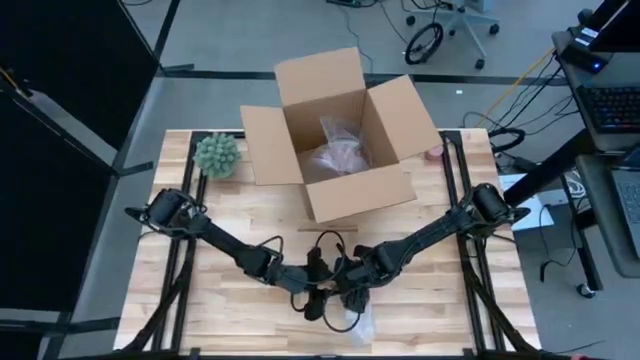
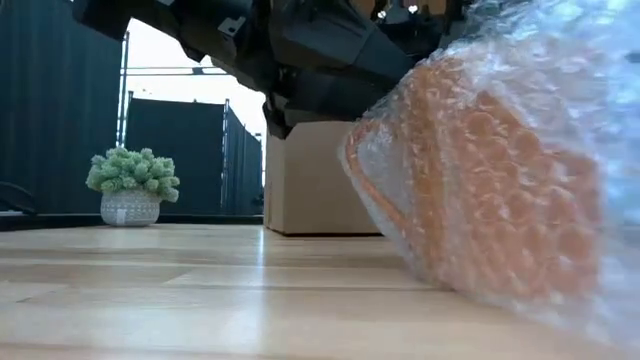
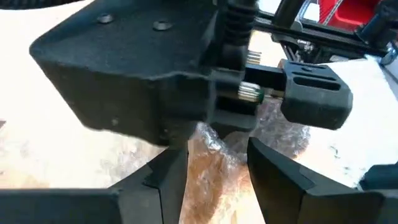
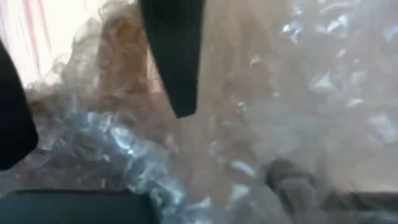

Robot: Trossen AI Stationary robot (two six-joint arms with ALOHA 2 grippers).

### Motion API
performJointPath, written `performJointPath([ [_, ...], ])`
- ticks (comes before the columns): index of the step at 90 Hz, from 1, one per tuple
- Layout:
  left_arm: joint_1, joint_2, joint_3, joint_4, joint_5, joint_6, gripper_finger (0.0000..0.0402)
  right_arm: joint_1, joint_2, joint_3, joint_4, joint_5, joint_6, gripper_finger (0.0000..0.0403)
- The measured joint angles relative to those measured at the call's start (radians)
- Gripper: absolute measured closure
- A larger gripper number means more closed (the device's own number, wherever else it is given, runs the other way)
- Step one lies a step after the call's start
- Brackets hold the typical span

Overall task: Wrap mug
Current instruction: Wrap the orange mug with the left bubble wrap

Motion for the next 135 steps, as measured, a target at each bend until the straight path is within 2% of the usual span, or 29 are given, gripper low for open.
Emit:
performJointPath([
  [15,-0.057,-0.072,-0.002,-0.006,0.011,0.006,0.0252,-0.005,-0.002,0.000,-0.001,0.002,0.001,0.0214],
  [24,-0.089,-0.092,0.001,0.045,0.014,0.006,0.0252,-0.008,-0.002,-0.001,-0.002,-0.001,-0.001,0.0199],
  [31,-0.106,-0.085,0.000,0.096,0.055,0.006,0.0252,-0.013,-0.002,-0.001,-0.001,-0.001,-0.009,0.0193],
  [39,-0.107,-0.048,0.023,0.165,0.140,-0.031,0.0252,-0.014,-0.002,-0.001,0.000,-0.001,-0.022,0.0191],
  [62,-0.089,0.098,0.198,0.084,0.213,-0.027,0.0252,-0.019,-0.002,-0.001,0.001,0.002,-0.038,0.0191],
  [69,-0.077,0.121,0.241,-0.002,0.210,-0.021,0.0252,-0.019,-0.002,-0.001,0.001,0.005,-0.042,0.0190],
  [83,-0.051,0.132,0.248,-0.084,0.196,-0.015,0.0252,-0.020,-0.002,-0.002,-0.003,0.001,-0.047,0.0190],
  [93,-0.040,0.131,0.251,-0.143,0.134,-0.013,0.0252,-0.022,-0.002,-0.002,-0.006,0.005,-0.036,0.0190],
  [135,-0.047,0.126,0.250,-0.126,0.098,-0.003,0.0252,-0.021,-0.002,-0.001,0.000,0.012,-0.045,0.0190],
])
